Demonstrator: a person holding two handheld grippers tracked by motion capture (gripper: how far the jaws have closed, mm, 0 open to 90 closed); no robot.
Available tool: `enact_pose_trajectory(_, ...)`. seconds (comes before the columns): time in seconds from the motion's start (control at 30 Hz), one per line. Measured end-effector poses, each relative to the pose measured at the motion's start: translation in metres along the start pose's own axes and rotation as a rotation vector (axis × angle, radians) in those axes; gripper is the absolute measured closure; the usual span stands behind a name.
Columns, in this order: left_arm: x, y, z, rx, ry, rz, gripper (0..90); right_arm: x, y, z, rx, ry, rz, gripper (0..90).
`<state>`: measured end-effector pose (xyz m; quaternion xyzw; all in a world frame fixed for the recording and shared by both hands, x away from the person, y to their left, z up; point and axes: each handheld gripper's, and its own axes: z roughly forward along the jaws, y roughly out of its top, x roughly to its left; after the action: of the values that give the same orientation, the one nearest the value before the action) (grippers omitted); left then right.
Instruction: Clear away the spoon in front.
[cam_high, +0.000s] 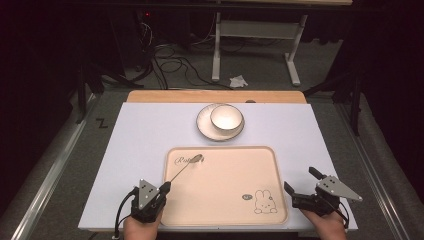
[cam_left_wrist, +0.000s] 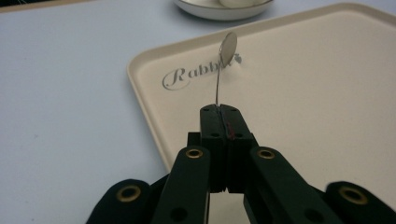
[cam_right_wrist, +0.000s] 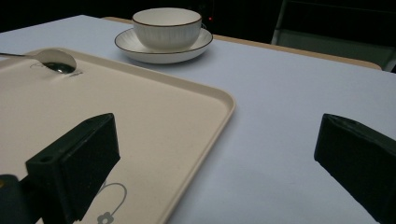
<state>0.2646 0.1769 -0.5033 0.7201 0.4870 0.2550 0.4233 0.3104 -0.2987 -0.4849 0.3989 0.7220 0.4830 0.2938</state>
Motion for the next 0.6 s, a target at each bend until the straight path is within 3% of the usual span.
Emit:
enact_pose_trajectory(0.17, -0.008, -0.006, 0.005, 0.050, -0.018, 0.020, 89.0, 0.000, 0.000, 0.000, 0.000, 0.002, 0.002, 0.7)
enact_pose_trajectory(0.33, -0.016, -0.008, 0.010, 0.056, -0.018, 0.052, 89.0, 0.000, 0.001, 0.000, -0.004, 0.002, -0.004, 0.7)
enact_pose_trajectory(0.6, -0.016, -0.013, 0.017, 0.093, -0.012, 0.059, 88.5, 0.000, 0.001, 0.000, -0.003, 0.001, 0.001, 0.7)
